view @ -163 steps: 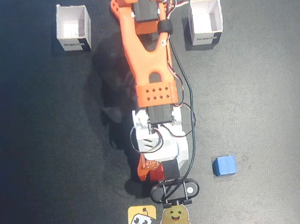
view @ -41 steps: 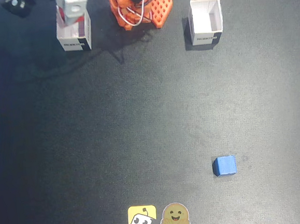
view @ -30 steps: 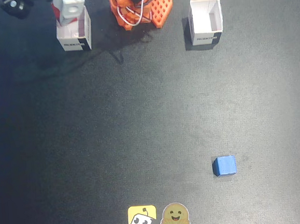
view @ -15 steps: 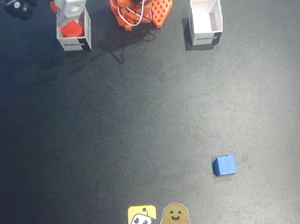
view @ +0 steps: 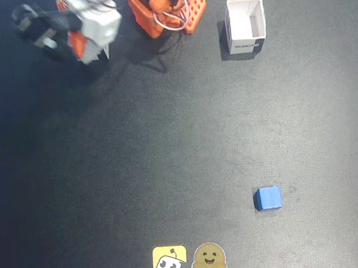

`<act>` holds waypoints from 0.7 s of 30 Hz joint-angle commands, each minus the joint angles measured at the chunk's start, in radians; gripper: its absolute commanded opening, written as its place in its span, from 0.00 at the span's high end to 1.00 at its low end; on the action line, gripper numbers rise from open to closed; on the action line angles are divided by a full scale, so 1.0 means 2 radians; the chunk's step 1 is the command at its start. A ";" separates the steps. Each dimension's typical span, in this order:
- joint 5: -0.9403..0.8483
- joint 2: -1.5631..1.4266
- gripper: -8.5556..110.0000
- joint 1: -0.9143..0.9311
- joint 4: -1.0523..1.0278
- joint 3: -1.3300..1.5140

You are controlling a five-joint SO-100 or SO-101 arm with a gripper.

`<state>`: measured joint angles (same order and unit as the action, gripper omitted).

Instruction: Put the red cube in the right box and the blue cube in the left box.

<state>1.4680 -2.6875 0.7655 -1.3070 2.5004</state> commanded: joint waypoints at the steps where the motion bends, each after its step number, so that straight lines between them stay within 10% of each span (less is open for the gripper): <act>1: -0.006 -0.020 0.93 -0.054 -0.018 -0.025; 21: -0.031 -0.062 0.93 -0.386 0.014 -0.003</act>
<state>1.4036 -2.8179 0.0644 -1.3116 2.5004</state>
